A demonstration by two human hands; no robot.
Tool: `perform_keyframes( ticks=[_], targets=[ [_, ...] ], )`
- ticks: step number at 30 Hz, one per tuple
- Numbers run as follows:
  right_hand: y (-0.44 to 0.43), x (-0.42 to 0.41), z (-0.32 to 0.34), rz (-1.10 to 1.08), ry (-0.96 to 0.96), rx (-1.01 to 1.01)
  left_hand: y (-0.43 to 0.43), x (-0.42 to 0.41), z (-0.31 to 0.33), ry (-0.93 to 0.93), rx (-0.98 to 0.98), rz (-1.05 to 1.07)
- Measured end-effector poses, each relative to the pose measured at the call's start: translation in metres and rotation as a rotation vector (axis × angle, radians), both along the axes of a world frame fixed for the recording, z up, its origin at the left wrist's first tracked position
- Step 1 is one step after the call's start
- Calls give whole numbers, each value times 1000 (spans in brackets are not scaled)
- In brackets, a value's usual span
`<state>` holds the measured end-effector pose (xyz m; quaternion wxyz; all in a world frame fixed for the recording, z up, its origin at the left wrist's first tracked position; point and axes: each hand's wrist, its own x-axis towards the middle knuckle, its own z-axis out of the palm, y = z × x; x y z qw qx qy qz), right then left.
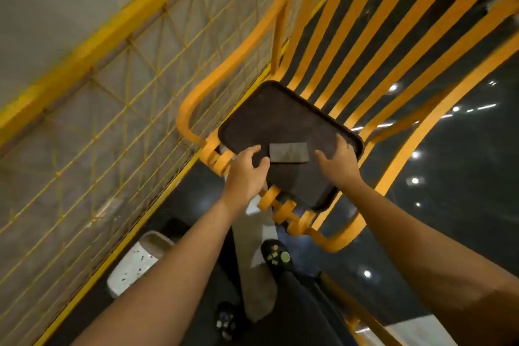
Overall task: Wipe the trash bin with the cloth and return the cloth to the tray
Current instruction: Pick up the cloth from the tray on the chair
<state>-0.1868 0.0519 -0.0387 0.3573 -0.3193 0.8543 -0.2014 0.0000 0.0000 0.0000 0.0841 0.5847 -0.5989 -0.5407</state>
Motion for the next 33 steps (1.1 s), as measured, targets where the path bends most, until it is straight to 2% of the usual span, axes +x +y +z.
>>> perform_keyframes(
  ticks=[6, 13, 19, 30, 33],
  targets=[
    [-23, -15, -70, -135, -109, 103, -21, -25, -68, 24, 192, 89],
    [-48, -25, -143, -301, -310, 155, -40, -45, -135, -3, 269, 202],
    [-60, -36, -187, -349, -336, 171, -48, -60, -178, 7, 299, 272],
    [-81, -21, -212, -352, -324, 148, -41, -54, -192, 74, 399, 406],
    [-78, -16, -202, -323, -429, 59, -42, -49, -185, 87, 391, 436]
  ],
)
